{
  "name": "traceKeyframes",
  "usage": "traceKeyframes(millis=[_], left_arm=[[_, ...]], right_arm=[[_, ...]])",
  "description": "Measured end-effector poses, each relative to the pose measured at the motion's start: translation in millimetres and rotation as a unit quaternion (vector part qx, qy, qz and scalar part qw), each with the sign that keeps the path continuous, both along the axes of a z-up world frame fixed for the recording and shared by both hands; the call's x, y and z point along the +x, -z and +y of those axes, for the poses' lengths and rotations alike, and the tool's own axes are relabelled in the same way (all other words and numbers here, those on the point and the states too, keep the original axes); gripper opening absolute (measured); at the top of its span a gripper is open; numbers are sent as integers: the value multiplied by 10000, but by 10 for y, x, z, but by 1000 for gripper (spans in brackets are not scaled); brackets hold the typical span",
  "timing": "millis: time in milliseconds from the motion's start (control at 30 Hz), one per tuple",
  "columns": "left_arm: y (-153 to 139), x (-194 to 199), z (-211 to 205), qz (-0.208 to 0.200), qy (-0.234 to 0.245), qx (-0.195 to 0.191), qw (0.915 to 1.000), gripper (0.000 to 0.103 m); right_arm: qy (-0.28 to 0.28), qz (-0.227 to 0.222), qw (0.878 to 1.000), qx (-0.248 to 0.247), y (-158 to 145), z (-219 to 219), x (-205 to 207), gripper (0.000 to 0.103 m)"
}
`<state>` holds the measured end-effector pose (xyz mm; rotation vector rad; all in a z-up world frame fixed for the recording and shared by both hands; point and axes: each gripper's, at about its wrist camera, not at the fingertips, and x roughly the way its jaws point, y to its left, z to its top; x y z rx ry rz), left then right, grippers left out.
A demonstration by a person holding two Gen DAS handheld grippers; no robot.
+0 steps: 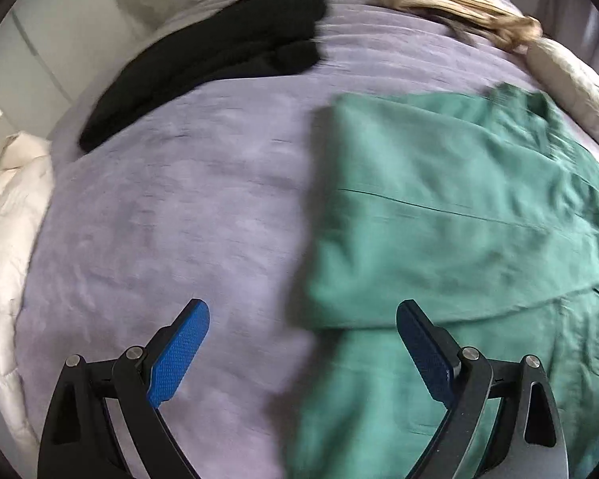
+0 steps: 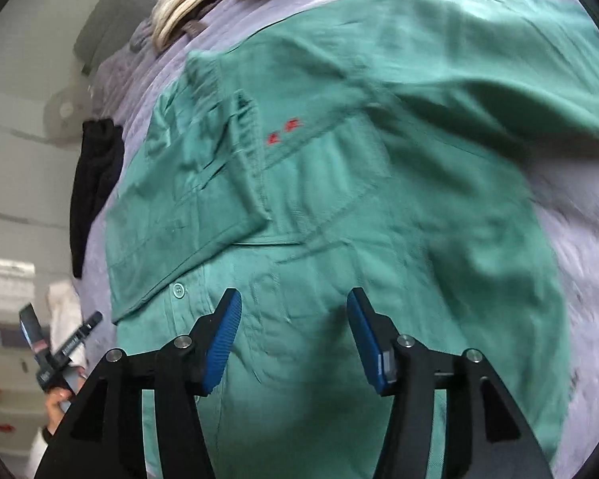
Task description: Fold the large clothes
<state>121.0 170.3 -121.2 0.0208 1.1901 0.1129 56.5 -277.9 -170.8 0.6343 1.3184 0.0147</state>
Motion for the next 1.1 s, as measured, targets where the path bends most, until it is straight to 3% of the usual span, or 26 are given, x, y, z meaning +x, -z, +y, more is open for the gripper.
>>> traceKeyframes(millis=[267, 533, 767, 1100], left_arm=[[-28, -72, -1335, 121, 1171, -365, 9924, 96], [-74, -138, -2445, 180, 1734, -751, 9818, 96], [-37, -126, -2989, 260, 1976, -778, 9768, 96], [65, -25, -3306, 329, 1916, -593, 9791, 96]], right_arm=[[647, -85, 9979, 60, -197, -608, -338, 65], [1503, -251, 9883, 53, -273, -1435, -574, 65], [2380, -356, 9706, 6, -212, -2280, -742, 65], [3577, -919, 9274, 598, -89, -3239, -682, 65]])
